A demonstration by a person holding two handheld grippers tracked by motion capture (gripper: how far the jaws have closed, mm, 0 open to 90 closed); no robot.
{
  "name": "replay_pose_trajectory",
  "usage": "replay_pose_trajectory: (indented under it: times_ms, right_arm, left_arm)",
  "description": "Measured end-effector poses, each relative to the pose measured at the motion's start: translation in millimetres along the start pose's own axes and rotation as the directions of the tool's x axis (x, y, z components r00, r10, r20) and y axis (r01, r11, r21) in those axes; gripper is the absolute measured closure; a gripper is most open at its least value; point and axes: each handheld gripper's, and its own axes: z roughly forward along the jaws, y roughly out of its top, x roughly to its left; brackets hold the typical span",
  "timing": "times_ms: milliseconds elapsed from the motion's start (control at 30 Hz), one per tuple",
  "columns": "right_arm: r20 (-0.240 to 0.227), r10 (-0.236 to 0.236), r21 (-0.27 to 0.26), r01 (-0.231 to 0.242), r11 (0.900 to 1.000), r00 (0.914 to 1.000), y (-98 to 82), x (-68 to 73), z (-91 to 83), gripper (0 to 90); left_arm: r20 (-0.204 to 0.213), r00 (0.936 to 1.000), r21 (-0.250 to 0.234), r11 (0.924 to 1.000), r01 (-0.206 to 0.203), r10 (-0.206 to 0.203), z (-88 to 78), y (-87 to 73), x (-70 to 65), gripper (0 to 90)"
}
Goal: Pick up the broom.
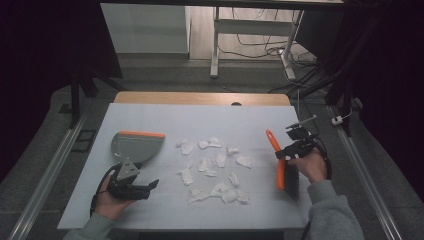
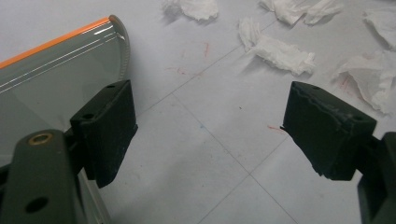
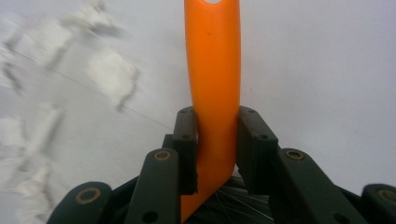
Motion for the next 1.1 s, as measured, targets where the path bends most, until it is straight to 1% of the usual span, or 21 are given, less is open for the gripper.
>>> replay_pose_trajectory:
  times_ms: [100, 133, 233, 300, 367, 433, 500, 533, 567, 600, 667, 767, 867, 900, 933, 1000, 1033, 1100]
  right_arm:
    - [-0.014, -0.003, -0.06, 0.002, 0.998, 0.9999, -0.4, 1.0, -15.4, 70.9]
    - [-0.019, 0.003, -0.085, -0.004, 0.996, 0.9998, -0.7, 1.9, -20.2, 70.9]
    - [-0.05, 0.0, -0.151, -0.007, 0.989, 0.9988, -1.7, 3.3, -31.3, 70.9]
    - [-0.048, -0.005, -0.2, -0.004, 0.98, 0.9989, -2.5, 5.5, -34.4, 71.0]
    - [-0.083, -0.008, -0.209, -0.01, 0.978, 0.9965, -2.3, 7.6, -32.4, 70.9]
    - [-0.101, -0.016, -0.219, -0.007, 0.976, 0.9948, -2.0, 11.4, -28.8, 70.9]
    - [-0.112, -0.018, -0.239, -0.01, 0.971, 0.9935, -1.8, 13.9, -27.2, 70.9]
    - [-0.111, -0.022, -0.254, -0.006, 0.967, 0.9936, -1.7, 15.5, -27.4, 71.0]
    - [-0.121, -0.024, -0.265, -0.009, 0.964, 0.9923, -1.4, 16.7, -27.7, 70.9]
    - [-0.134, -0.024, -0.273, -0.014, 0.962, 0.9907, -1.2, 17.5, -27.7, 70.9]
    - [-0.141, -0.027, -0.285, -0.014, 0.959, 0.9896, -0.8, 20.2, -28.1, 70.9]
    - [-0.164, -0.021, -0.305, -0.031, 0.952, 0.9863, -0.6, 22.7, -27.5, 70.9]
    - [-0.186, -0.025, -0.32, -0.036, 0.947, 0.9823, -0.3, 27.2, -25.5, 70.8]
    - [-0.195, -0.027, -0.33, -0.04, 0.943, 0.9804, -0.4, 28.9, -24.6, 70.9]
    - [-0.197, -0.026, -0.346, -0.045, 0.937, 0.98, -0.6, 30.7, -23.9, 70.8]
    - [-0.209, -0.022, -0.385, -0.062, 0.921, 0.9776, -1.1, 34.1, -23.3, 70.8]
    - [-0.219, -0.025, -0.396, -0.066, 0.916, 0.9753, -1.0, 35.3, -23.0, 70.9]
    - [-0.224, -0.028, -0.422, -0.071, 0.904, 0.9742, -1.3, 38.1, -23.9, 70.8]
  left_arm:
    - [0.0, 1.0, 0.0, 1.0, 0.0, 0.0, 0.3, 0.6, -0.1, 18.2]
    - [-0.001, 1.0, 0.0, 1.0, 0.0, 0.0, 0.5, 0.8, -0.2, 18.3]
    - [-0.003, 1.0, -0.001, 1.0, 0.0, 0.0, 1.0, 2.0, -0.3, 18.5]
    - [-0.002, 1.0, -0.003, 1.0, 0.003, -0.003, 1.6, 2.9, -0.9, 18.5]
    - [-0.002, 1.0, -0.003, 1.0, 0.005, -0.005, 2.3, 3.9, -1.9, 18.5]
    - [-0.002, 1.0, -0.002, 1.0, 0.0, 0.0, 2.6, 5.2, -3.0, 18.4]
    - [-0.002, 1.0, -0.004, 1.0, 0.001, -0.001, 2.8, 6.2, -3.7, 18.5]
    - [-0.003, 1.0, -0.006, 1.0, 0.002, -0.002, 3.2, 7.0, -4.1, 18.4]
    - [0.0, 1.0, -0.005, 1.0, 0.001, -0.001, 3.6, 7.7, -4.2, 18.5]
    - [0.001, 1.0, -0.004, 1.0, 0.001, -0.001, 4.1, 8.1, -4.4, 18.4]
    - [0.004, 1.0, 0.0, 1.0, 0.0, 0.0, 5.9, 9.4, -5.2, 18.5]
    - [0.005, 1.0, 0.002, 1.0, -0.003, 0.003, 7.4, 11.8, -6.8, 18.5]
    - [0.01, 0.9999, -0.002, 1.0, -0.004, 0.004, 8.0, 14.8, -9.0, 18.4]
    - [0.012, 0.9999, -0.003, 1.0, -0.005, 0.005, 8.2, 16.2, -10.0, 18.5]
    - [0.016, 0.9999, -0.007, 1.0, -0.004, 0.004, 8.5, 17.6, -11.0, 18.5]
    - [0.019, 0.9998, -0.01, 0.9999, -0.008, 0.008, 9.2, 21.0, -13.7, 18.5]
    - [0.019, 0.9997, -0.012, 0.9999, -0.012, 0.012, 9.5, 22.6, -14.8, 18.5]
    - [0.022, 0.9996, -0.015, 0.9998, -0.015, 0.015, 10.2, 25.7, -17.1, 18.5]
